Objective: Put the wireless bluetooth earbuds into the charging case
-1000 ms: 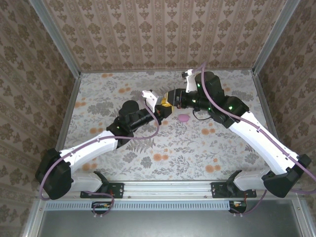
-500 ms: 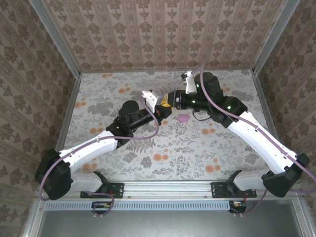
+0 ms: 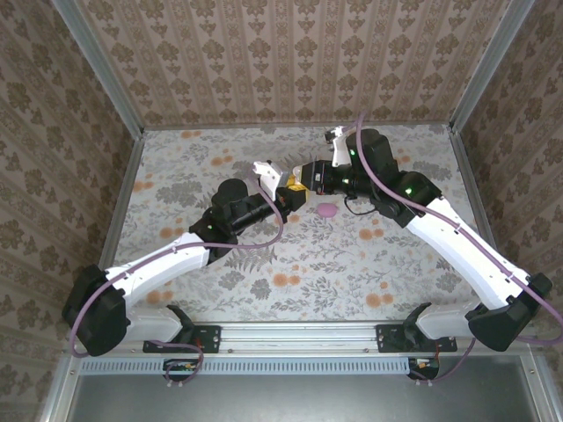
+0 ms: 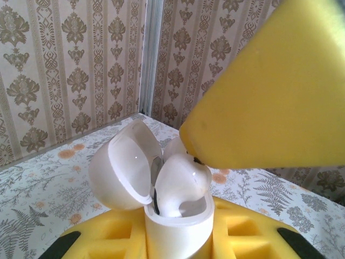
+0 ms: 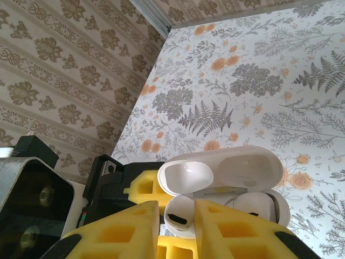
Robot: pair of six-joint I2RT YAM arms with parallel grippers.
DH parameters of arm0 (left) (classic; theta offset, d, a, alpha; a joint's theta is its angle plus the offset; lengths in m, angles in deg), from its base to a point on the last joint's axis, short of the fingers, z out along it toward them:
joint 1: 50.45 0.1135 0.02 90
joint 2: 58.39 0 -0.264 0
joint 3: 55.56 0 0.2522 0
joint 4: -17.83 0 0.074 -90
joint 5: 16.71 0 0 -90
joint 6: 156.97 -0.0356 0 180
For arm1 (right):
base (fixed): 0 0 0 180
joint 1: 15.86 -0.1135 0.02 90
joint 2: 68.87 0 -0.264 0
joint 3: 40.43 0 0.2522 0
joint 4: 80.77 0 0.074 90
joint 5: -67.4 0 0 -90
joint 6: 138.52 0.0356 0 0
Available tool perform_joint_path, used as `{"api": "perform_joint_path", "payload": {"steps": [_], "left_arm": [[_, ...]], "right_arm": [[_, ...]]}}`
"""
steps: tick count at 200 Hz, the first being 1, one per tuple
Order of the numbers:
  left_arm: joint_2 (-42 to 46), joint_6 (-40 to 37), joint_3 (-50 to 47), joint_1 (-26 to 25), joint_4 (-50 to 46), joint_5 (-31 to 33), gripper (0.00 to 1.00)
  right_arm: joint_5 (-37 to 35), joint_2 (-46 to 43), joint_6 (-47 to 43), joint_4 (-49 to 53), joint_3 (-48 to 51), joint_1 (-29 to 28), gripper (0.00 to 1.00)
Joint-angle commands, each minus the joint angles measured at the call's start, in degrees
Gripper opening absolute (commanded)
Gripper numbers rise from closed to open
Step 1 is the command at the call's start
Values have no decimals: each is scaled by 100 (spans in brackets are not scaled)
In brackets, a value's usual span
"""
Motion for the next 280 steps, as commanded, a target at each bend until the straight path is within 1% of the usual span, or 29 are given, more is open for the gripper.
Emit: {"api": "perform_joint_path", "payload": {"steps": [1, 66, 80, 103, 120, 135, 166, 198, 212, 221, 256, 280], "left_arm": [[120, -90, 178, -35, 234, -88, 25], [119, -85, 180, -42, 237, -115, 25], [116, -85, 184, -44, 234, -115, 25], [119, -76, 186, -40, 244, -110, 25], [117, -69, 196, -38, 246, -113, 25], [119, -66, 191, -42, 243, -126, 25], [120, -73, 194, -39, 243, -158, 25], [119, -84, 189, -44, 245, -201, 25], [116, -85, 192, -40, 244, -194, 25], [112, -85, 191, -41, 248, -208, 25], [100, -90, 215, -44, 251, -216, 25], [101, -93, 219, -44, 249, -198, 25]], "right_arm": [[258, -189, -13, -8, -1, 36, 27], [196, -403, 55, -15, 102, 77, 27], [424, -382, 55, -179, 88, 82, 27], [883, -220, 104, -170, 25, 89, 27], [1047, -107, 147, -177, 5, 90, 27], [1015, -46, 156, -180, 13, 89, 27], [636, 15, 81, -86, 0, 109, 27], [622, 36, 8, -116, -45, 190, 27], [653, 69, -162, -65, -128, 204, 27], [617, 102, -252, 173, -213, 229, 27], [1113, 304, -371, 289, -378, 257, 28], [1158, 181, -320, 122, -267, 257, 29]]}}
